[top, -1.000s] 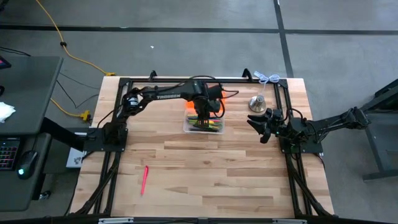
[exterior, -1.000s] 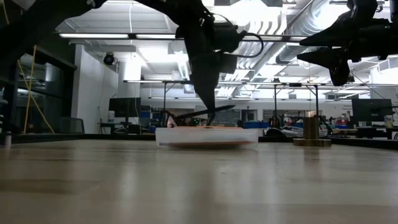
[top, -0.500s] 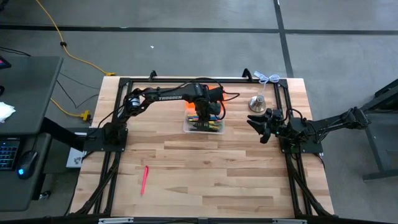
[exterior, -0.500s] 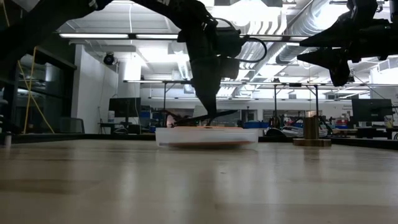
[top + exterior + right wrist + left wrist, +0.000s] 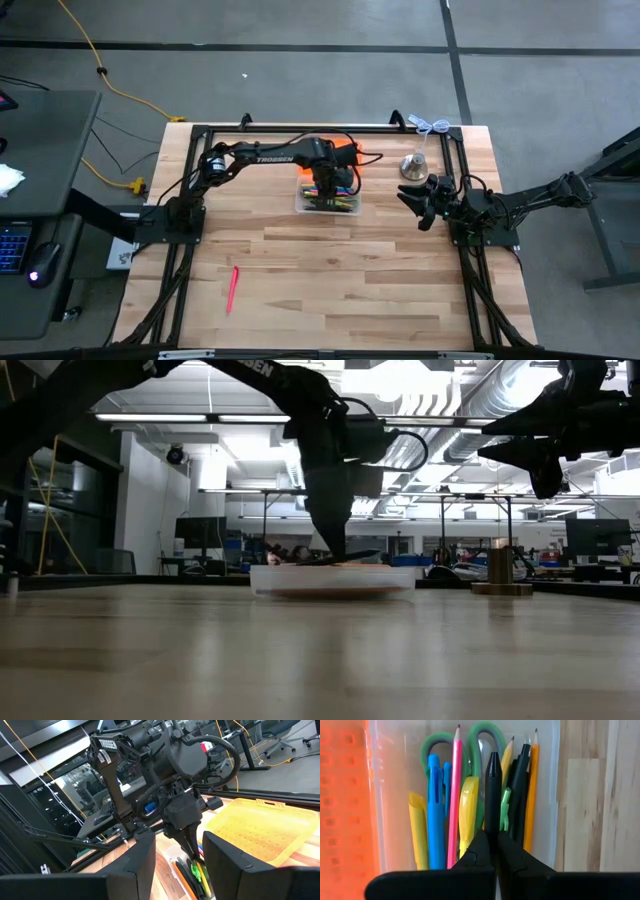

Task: Pick & place school supplies into a supply box
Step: Put the black pen into the orange supply box

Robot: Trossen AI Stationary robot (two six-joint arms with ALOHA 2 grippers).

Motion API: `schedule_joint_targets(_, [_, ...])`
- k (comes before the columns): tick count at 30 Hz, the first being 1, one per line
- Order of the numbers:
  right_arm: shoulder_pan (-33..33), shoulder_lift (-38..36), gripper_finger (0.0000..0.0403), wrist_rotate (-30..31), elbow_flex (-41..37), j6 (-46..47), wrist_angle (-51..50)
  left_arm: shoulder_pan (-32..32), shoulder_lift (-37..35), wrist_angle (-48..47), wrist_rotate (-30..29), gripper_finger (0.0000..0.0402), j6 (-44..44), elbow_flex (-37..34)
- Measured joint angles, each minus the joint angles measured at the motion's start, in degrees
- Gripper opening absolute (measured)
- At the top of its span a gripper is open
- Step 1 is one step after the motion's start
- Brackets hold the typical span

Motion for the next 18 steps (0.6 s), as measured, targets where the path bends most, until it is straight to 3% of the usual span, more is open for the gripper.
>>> schedule_joint_targets(18, [0.00,0.00,0.0140,-1.03,0.00,0.42,0.02,0.02,-0.02,2.78,-0.81,0.0028,0.00,-0.81])
